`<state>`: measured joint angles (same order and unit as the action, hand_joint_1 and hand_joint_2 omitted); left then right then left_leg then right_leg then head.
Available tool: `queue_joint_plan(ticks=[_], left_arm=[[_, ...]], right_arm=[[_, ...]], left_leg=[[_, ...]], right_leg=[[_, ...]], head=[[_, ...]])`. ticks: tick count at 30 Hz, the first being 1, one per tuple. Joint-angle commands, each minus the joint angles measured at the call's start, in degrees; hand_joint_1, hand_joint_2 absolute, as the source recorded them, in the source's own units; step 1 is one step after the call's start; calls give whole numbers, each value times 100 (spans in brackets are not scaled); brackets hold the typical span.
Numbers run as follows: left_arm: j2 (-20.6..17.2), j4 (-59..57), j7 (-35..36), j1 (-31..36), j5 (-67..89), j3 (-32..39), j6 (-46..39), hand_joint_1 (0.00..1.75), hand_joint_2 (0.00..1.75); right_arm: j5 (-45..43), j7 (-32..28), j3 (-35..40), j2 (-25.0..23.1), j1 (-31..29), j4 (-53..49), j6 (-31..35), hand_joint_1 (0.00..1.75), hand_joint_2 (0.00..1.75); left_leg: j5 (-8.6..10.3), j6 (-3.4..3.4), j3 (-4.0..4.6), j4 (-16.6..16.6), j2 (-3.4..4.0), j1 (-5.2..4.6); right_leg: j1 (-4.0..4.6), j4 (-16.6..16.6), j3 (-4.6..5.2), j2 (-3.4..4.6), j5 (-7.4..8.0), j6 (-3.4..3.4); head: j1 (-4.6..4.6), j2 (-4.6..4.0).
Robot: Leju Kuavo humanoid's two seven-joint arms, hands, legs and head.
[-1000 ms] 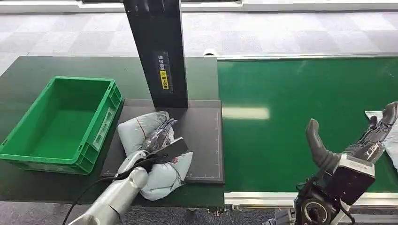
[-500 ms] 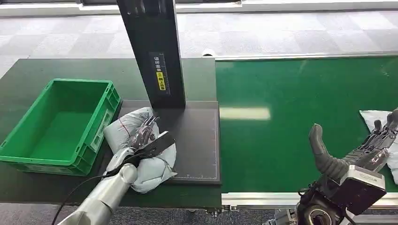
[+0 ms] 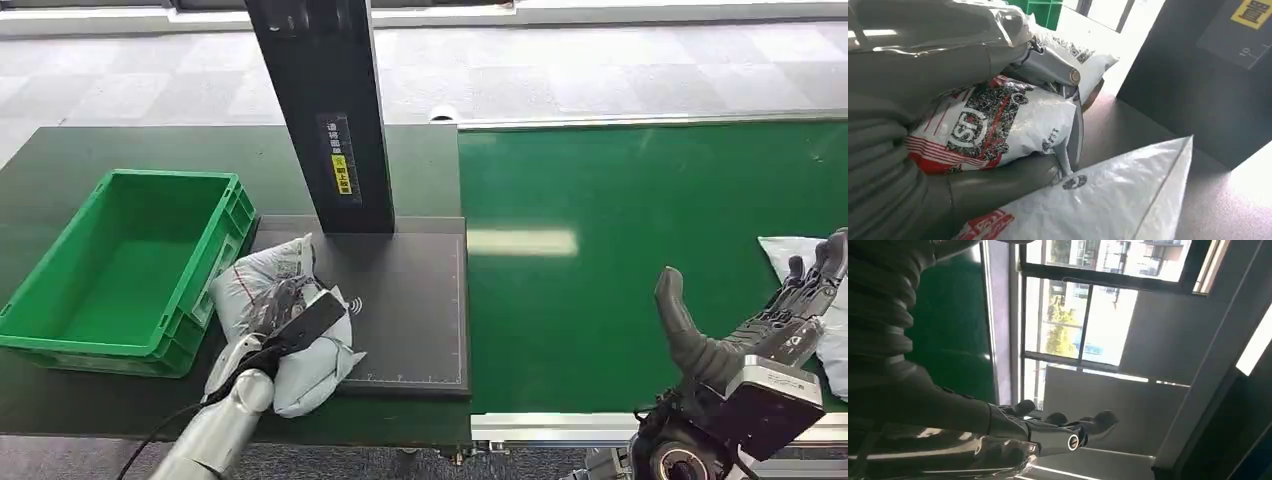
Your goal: Moved the parcel from conveyor to table for the left to box.
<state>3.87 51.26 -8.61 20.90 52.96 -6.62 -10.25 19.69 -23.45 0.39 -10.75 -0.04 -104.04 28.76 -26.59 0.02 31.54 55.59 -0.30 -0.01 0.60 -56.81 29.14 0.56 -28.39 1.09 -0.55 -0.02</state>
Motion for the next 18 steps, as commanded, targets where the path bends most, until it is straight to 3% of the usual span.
queue_joint_plan(ticks=[1, 3, 5, 6, 14, 17, 18], left_arm=[[-135, -147, 53, -482, -6, 222, 84, 175, 175], [-135, -147, 53, -482, -6, 222, 84, 175, 175], [-92, 37, -236, -548, -363, 309, 159, 175, 175], [-80, 113, -344, -567, -481, 329, 185, 175, 175], [-64, 1482, -830, -815, -1524, -31, 438, 175, 175], [-40, 2578, -1468, -1072, -1940, -294, 70, 175, 175], [-121, 3919, -2193, -1413, -2360, -634, -314, 175, 175]], right_arm=[[-25, -6, 101, 149, -15, 250, -1, 0, 175], [-25, -6, 101, 149, -15, 250, -1, 0, 175], [-52, -21, 106, 161, -5, 235, 8, 0, 175], [-59, -27, 107, 166, -3, 234, 12, 0, 175], [-206, -111, 93, 236, -62, 295, 63, 0, 175], [-249, -188, 32, 213, 17, 238, 135, 0, 175], [-238, -258, -54, 150, 117, 148, 156, 0, 175]], left_leg=[[10, -4, 20, -9, 23, -2], [33, -7, 51, -34, 38, 0], [3, -3, 15, -5, 17, -2], [27, -8, 51, -29, 36, -1], [-3, -3, 20, 2, 11, 0], [3, -4, 47, 4, 4, 1], [10, -4, 68, -1, 7, 2]], right_leg=[[-4, 7, 29, 18, 16, -11], [-5, 30, 64, 29, 43, -20], [-5, 2, 22, 13, 10, -9], [-5, 23, 65, 27, 39, -19], [-3, 3, 36, 7, 3, -11], [-2, 4, 60, 0, 4, -13], [-2, 16, 79, -2, 13, -25]], head=[[2, 0], [2, 0], [2, 0], [0, 0], [2, 0], [2, 0], [2, 0]])
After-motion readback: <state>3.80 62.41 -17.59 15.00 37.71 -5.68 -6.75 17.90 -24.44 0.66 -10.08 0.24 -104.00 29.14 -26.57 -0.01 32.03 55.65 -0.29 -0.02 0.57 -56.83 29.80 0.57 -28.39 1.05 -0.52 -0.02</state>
